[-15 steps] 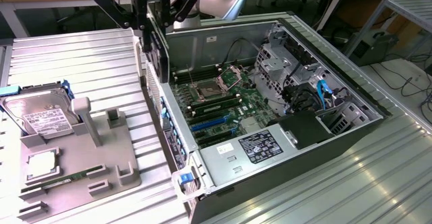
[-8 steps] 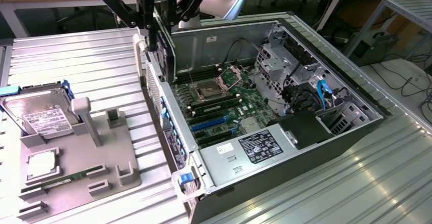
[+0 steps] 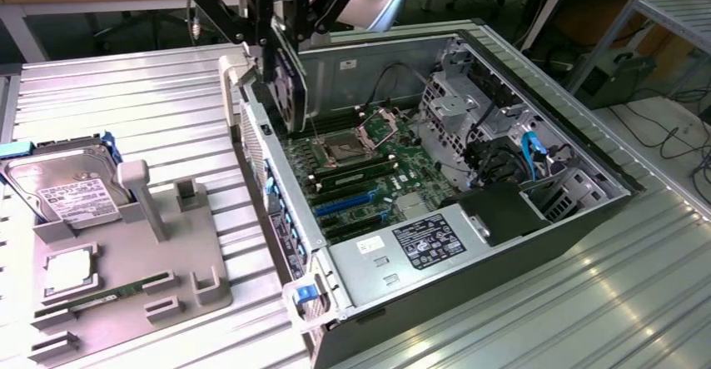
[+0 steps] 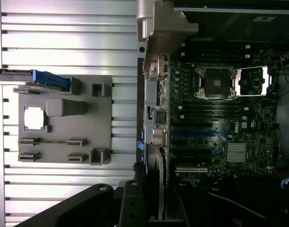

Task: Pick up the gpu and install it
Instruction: 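Pick up the gpu and move the gpu toward the slot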

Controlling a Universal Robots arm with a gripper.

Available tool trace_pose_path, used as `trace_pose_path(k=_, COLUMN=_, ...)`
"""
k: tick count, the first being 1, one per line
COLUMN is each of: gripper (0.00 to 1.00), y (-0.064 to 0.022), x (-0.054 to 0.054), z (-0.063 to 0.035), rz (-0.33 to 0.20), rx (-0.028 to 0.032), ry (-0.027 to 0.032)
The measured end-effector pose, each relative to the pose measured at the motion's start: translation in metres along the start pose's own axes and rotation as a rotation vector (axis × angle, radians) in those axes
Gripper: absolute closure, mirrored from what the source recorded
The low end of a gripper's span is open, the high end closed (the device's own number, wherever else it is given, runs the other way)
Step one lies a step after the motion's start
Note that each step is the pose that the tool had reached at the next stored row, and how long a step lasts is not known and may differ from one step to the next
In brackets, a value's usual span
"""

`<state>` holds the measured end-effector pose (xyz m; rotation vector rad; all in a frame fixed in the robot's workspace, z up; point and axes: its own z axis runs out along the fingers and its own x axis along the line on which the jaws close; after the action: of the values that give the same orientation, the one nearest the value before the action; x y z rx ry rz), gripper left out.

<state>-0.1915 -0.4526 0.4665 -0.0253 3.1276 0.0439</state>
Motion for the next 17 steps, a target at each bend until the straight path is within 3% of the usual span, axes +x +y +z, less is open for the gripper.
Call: trace_pose_path(k=17, gripper=0.73, y=-0.0004, x=-0.027, z=0.0003, rz=0.000, rx=0.0000, ry=0.0000)
